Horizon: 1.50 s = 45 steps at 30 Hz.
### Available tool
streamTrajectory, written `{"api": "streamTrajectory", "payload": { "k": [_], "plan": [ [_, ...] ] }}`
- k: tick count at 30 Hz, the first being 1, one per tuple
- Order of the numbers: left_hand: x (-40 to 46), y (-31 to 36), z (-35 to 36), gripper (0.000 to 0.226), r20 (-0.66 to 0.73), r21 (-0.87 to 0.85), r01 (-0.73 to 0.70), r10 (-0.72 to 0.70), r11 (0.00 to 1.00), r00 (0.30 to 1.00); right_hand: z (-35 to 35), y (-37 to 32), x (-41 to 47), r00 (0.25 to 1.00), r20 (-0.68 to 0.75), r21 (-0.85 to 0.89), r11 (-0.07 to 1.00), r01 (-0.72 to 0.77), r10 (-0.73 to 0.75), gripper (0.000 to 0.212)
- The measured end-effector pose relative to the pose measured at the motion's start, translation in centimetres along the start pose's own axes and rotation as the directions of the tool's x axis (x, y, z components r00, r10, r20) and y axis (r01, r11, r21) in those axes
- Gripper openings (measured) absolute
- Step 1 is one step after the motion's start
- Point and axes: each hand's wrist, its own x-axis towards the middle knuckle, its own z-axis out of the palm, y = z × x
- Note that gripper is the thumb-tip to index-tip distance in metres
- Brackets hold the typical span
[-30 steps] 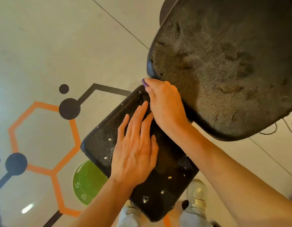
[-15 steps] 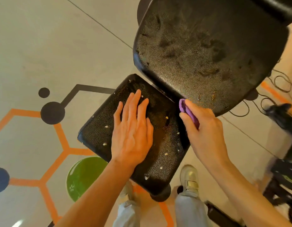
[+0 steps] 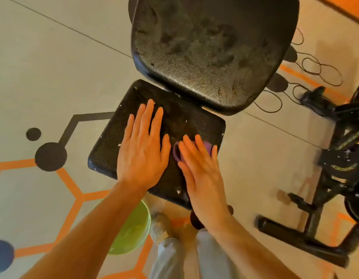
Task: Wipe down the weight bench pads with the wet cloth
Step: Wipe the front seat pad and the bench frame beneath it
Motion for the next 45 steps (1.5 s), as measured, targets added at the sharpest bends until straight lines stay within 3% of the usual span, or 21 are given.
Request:
{"api": "streamTrajectory", "payload": {
  "k": [3,5,9,11,14,16,20,22,25,28,31,33,36,38,40,43,45],
  "plan": [
    [0.0,-0.1,0.0,0.058,-0.016,-0.002,0.008,-0.008,1.000,1.000,-0.8,2.7,6.9,0.975,-0.094,0.069,0.978,-0.197,0.203,0.041],
    [0.0,-0.1,0.1,0.058,-0.019,0.000,0.004,-0.004,1.000,1.000,0.0,1.5,6.2,0.945,-0.147,0.139,0.952,-0.273,0.292,0.041],
    [0.1,-0.1,0.0,0.058,-0.020,-0.015,0.013,-0.013,1.000,1.000,1.0,-2.5,-3.3,0.989,-0.083,0.190,0.976,-0.102,0.119,0.043],
    [0.0,-0.1,0.0,0.058,-0.022,-0.015,0.013,-0.013,1.000,1.000,0.6,-0.4,-1.4,0.994,-0.070,0.232,0.970,-0.068,0.086,0.042],
    [0.0,-0.1,0.1,0.057,-0.033,-0.009,0.015,-0.016,1.000,0.999,-0.4,2.2,6.1,0.930,-0.188,0.338,0.910,-0.241,0.316,0.039],
    [0.0,-0.1,0.1,0.057,-0.032,-0.004,0.017,-0.017,1.000,0.999,0.0,1.4,6.1,0.891,-0.231,0.401,0.873,-0.277,0.390,0.038],
    [0.0,0.0,-0.1,0.058,-0.028,0.000,0.016,-0.016,1.000,0.999,1.2,-2.0,-2.6,0.964,-0.114,0.391,0.903,-0.177,0.239,0.040],
    [0.0,0.1,0.0,0.057,-0.032,0.003,0.018,-0.017,1.000,0.999,0.9,-0.1,-0.7,0.972,-0.120,0.398,0.907,-0.140,0.203,0.039],
    [0.0,0.1,0.1,0.056,-0.048,0.012,0.020,-0.019,1.000,0.999,-0.1,2.3,5.3,0.942,-0.202,0.387,0.906,-0.174,0.267,0.038],
    [0.0,0.2,0.0,0.057,-0.048,0.016,0.018,-0.018,1.000,0.999,0.7,0.4,2.6,0.929,-0.172,0.459,0.861,-0.217,0.327,0.039],
    [0.1,0.3,-0.1,0.058,-0.036,0.018,0.026,-0.025,0.999,0.999,1.1,-1.5,-2.9,0.975,-0.115,0.397,0.909,-0.130,0.189,0.040],
    [0.1,0.3,-0.2,0.058,-0.025,0.024,0.030,-0.029,0.999,0.999,0.6,0.5,-0.3,0.984,-0.104,0.405,0.910,-0.093,0.146,0.038],
    [0.1,0.2,-0.2,0.058,-0.023,0.020,0.029,-0.028,0.999,0.999,-0.4,3.4,6.4,0.950,-0.185,0.403,0.901,-0.162,0.253,0.038],
    [0.1,0.2,-0.2,0.058,-0.023,0.019,0.029,-0.029,0.999,0.999,-0.3,2.9,6.1,0.931,-0.216,0.373,0.906,-0.200,0.295,0.038],
    [0.1,0.1,-0.2,0.059,-0.029,0.010,0.026,-0.026,1.000,0.999,1.2,0.3,0.8,0.963,-0.172,0.312,0.938,-0.148,0.209,0.038],
    [0.0,0.1,-0.3,0.058,-0.023,0.007,0.022,-0.022,1.000,0.999,1.9,-1.8,-6.4,0.990,-0.131,0.143,0.987,0.068,-0.049,0.032],
    [0.1,0.1,-0.4,0.058,-0.017,0.011,0.023,-0.023,1.000,1.000,1.4,0.0,-3.2,0.994,-0.107,0.211,0.976,0.045,-0.023,0.035]
  ]
}}
